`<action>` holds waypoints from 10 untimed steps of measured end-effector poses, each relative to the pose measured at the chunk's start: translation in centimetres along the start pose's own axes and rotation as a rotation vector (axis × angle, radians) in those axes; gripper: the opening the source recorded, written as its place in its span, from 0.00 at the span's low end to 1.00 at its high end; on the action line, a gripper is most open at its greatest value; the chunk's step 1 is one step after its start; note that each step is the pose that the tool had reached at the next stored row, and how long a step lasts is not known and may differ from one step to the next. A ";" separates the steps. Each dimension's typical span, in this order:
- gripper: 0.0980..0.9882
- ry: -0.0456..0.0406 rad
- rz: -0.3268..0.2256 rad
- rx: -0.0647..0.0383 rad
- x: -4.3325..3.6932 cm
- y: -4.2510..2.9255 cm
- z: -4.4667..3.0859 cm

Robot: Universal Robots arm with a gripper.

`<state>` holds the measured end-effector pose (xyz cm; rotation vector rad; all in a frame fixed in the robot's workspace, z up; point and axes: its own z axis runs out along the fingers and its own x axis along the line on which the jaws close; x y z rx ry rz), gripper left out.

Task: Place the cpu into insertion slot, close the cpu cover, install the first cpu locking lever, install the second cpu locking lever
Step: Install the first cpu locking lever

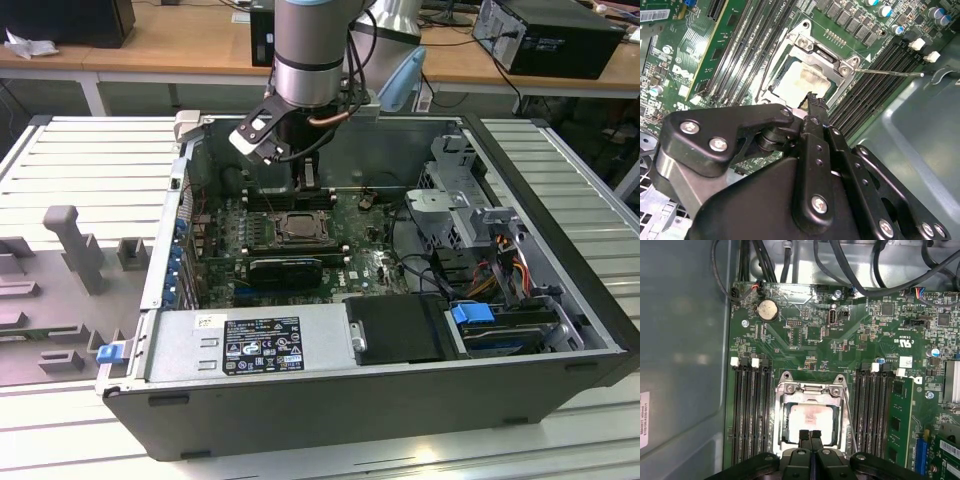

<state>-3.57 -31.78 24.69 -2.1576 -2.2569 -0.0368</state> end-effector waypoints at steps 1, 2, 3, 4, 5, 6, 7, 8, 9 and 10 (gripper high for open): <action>0.01 0.0000 0.000 0.000 0.00 0.00 -0.06; 0.01 0.0000 0.000 0.000 0.00 0.00 -0.14; 0.01 0.0000 0.000 0.000 0.01 0.00 -0.23; 0.01 0.0000 0.000 0.000 0.01 0.00 -0.37; 0.01 0.0000 0.000 0.000 0.01 0.00 -0.47; 0.01 -0.0001 0.000 0.000 0.02 0.00 -0.71; 0.01 0.0000 0.000 0.000 0.03 0.01 -1.17; 0.01 -0.0001 0.000 0.000 0.04 0.00 -1.33; 0.01 0.0000 0.000 0.000 0.04 0.01 -1.50; 0.01 0.0000 0.000 0.000 0.05 0.01 -1.70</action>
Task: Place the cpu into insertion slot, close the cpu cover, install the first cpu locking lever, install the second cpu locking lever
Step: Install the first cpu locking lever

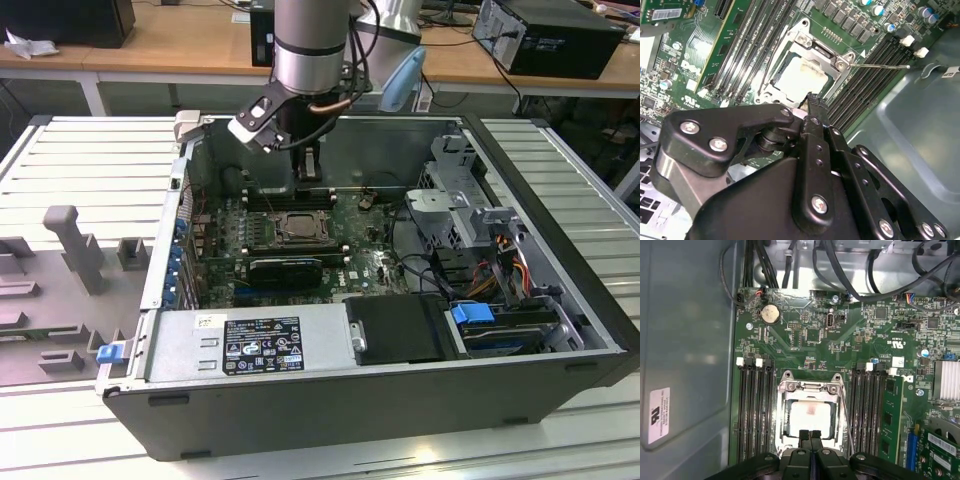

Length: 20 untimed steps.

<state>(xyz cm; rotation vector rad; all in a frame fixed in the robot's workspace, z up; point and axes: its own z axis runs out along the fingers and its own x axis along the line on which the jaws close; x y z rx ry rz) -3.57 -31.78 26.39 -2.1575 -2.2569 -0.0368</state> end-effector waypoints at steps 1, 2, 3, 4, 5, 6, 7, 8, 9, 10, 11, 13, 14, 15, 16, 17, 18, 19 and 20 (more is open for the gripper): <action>0.01 0.0000 0.000 0.000 0.01 0.00 -0.31; 0.01 0.0000 0.000 0.000 0.02 0.00 -0.57; 0.01 -0.0001 0.000 0.000 0.02 0.00 -0.70; 0.01 0.0000 0.000 0.000 0.03 0.00 -0.89; 0.01 -0.0001 0.000 0.000 0.03 0.00 -1.06; 0.01 0.0000 0.000 0.000 0.04 0.00 -1.24; 0.01 -0.0001 0.000 0.000 0.04 0.00 -1.43; 0.01 -0.0001 0.000 0.000 0.05 0.01 -1.68; 0.01 0.0000 0.000 0.000 0.06 0.01 -1.88; 0.01 -0.0001 0.000 0.000 0.06 0.01 -1.99; 0.01 0.0002 -0.006 0.000 0.06 0.01 -1.99; 0.01 0.0001 -0.062 0.002 0.06 0.01 -2.00; 0.01 0.0002 -0.081 0.002 0.06 0.01 -1.99; 0.01 0.0002 -0.107 0.003 0.06 0.01 -1.99; 0.01 0.0003 -0.125 0.004 0.06 0.01 -1.99; 0.01 0.0005 -0.164 0.005 0.06 0.01 -1.99; 0.01 0.0005 -0.177 0.005 0.06 0.01 -1.99; 0.01 0.0006 -0.188 0.006 0.06 0.01 -1.99; 0.01 0.0006 -0.204 0.006 0.06 0.01 -1.99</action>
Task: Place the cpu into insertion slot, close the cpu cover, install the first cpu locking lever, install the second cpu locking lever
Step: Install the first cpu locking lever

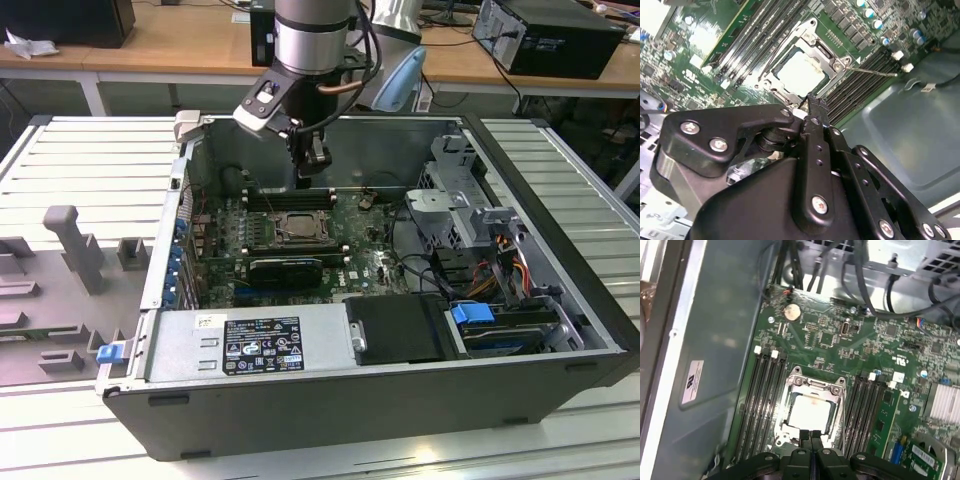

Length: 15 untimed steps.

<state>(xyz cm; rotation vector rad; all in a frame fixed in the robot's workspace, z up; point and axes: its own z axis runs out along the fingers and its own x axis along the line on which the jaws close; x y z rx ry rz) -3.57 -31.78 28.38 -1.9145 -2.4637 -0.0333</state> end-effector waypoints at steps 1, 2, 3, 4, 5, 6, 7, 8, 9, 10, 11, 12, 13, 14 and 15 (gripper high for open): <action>0.01 0.0000 -0.009 0.000 0.00 0.00 0.00; 0.01 0.0001 -0.027 0.001 0.00 0.00 0.00; 0.01 0.0002 -0.048 0.001 0.00 0.00 0.00; 0.01 0.0003 -0.059 0.002 0.00 0.00 0.00; 0.01 0.0003 -0.069 0.002 0.00 0.00 0.00; 0.01 0.0003 -0.082 0.002 0.00 0.00 0.00; 0.01 0.0004 -0.099 0.003 0.00 0.00 0.00; 0.01 0.0005 -0.114 0.003 0.00 0.00 0.00; 0.01 0.0005 -0.123 0.004 0.00 0.00 0.00; 0.01 0.0005 -0.130 0.004 0.00 0.00 0.00; 0.01 0.0006 -0.139 0.004 0.00 0.00 0.00; 0.01 0.0006 -0.147 0.004 0.00 0.00 0.00; 0.01 0.0006 -0.159 0.005 0.00 0.00 0.00; 0.01 0.0007 -0.166 0.005 0.00 0.00 0.00; 0.01 0.0007 -0.175 0.005 0.00 0.00 0.00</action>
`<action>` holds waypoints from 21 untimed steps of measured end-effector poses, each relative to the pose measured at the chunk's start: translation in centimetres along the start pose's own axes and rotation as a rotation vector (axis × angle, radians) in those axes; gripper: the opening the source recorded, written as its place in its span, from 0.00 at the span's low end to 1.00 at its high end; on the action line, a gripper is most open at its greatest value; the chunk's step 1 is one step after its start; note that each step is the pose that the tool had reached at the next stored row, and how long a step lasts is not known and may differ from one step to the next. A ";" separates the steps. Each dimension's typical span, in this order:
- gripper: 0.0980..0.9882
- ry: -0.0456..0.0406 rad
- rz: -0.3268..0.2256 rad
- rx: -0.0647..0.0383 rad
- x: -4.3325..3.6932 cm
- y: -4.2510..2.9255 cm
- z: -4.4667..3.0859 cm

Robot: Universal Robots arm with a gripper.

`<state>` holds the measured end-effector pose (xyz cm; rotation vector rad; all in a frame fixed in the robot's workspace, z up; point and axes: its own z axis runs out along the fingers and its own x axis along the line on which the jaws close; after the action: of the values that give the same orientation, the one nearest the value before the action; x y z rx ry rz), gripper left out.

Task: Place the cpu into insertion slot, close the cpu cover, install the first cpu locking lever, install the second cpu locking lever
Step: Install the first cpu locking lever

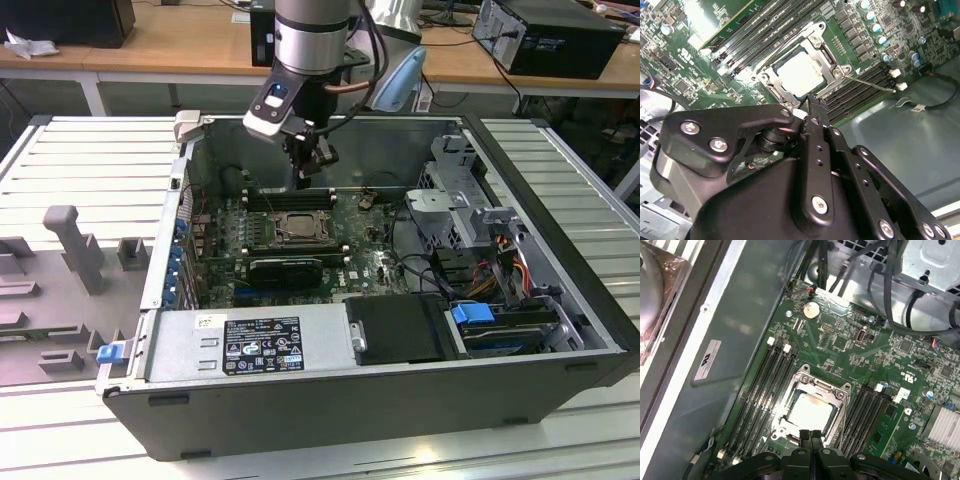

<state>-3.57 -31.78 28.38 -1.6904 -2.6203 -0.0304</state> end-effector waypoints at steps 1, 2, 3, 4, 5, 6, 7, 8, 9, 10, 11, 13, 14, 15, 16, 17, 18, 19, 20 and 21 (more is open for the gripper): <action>0.01 0.0000 -0.007 0.000 0.00 0.00 0.00; 0.01 0.0000 -0.015 0.000 0.00 0.00 0.00; 0.01 0.0000 -0.022 0.001 0.00 0.00 0.00; 0.01 0.0001 -0.033 0.001 0.00 0.00 0.00; 0.01 0.0002 -0.047 0.001 0.00 0.00 0.00; 0.01 0.0002 -0.057 0.002 0.00 0.00 0.00; 0.01 0.0002 -0.064 0.002 0.00 0.00 0.00; 0.01 0.0002 -0.071 0.002 0.00 0.00 0.00; 0.01 0.0003 -0.086 0.003 0.00 0.00 0.00; 0.01 0.0003 -0.095 0.003 0.00 0.00 0.00; 0.01 0.0004 -0.102 0.003 0.00 0.00 0.00; 0.01 0.0004 -0.124 0.004 0.00 0.00 0.00; 0.01 0.0005 -0.138 0.004 0.00 0.00 0.00; 0.01 0.0006 -0.149 0.004 0.00 0.00 0.00; 0.01 0.0006 -0.162 0.005 0.00 0.00 0.00; 0.01 0.0007 -0.175 0.005 0.00 0.00 0.00; 0.01 0.0007 -0.187 0.006 0.00 0.00 0.00; 0.01 0.0007 -0.197 0.006 0.00 0.00 0.00; 0.01 0.0008 -0.203 0.006 0.00 0.00 0.00; 0.01 0.0008 -0.209 0.006 0.00 0.00 0.00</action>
<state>-3.57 -31.79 28.38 -1.4076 -2.7805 -0.0265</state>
